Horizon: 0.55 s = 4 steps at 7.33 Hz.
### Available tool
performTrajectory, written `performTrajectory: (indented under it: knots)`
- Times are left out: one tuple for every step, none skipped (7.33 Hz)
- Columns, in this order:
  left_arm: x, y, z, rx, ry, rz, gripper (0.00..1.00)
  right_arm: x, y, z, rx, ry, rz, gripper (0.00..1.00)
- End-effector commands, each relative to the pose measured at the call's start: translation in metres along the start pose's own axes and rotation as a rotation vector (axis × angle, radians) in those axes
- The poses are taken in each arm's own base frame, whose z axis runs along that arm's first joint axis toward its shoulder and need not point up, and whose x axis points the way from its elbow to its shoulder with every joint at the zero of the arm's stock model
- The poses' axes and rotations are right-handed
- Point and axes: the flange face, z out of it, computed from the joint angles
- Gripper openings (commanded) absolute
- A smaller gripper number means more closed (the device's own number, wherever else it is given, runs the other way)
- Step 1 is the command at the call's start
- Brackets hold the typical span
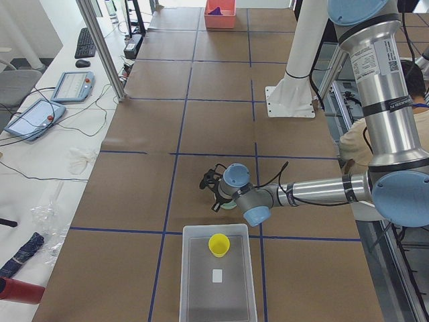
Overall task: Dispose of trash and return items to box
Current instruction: 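Reach the left gripper to the green bowl and grasp its rim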
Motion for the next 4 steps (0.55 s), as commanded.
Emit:
performTrajectory:
  knots:
    - [0.01, -0.01, -0.011, 0.024, 0.022, 0.012, 0.0, 0.0, 0.0, 0.0, 0.001, -0.001, 0.0, 1.0]
    - [0.025, -0.013, -0.017, -0.01, 0.128, 0.023, 0.0, 0.0, 0.0, 0.0, 0.0, 0.001, 0.0, 1.0]
    - [0.015, -0.007, -0.036, -0.02, 0.191, -0.012, 0.0, 0.0, 0.0, 0.0, -0.001, 0.0, 0.001, 1.0]
    - [-0.003, -0.006, -0.049, -0.011, 0.183, -0.014, 0.0, 0.0, 0.0, 0.0, -0.001, 0.0, 0.001, 1.0]
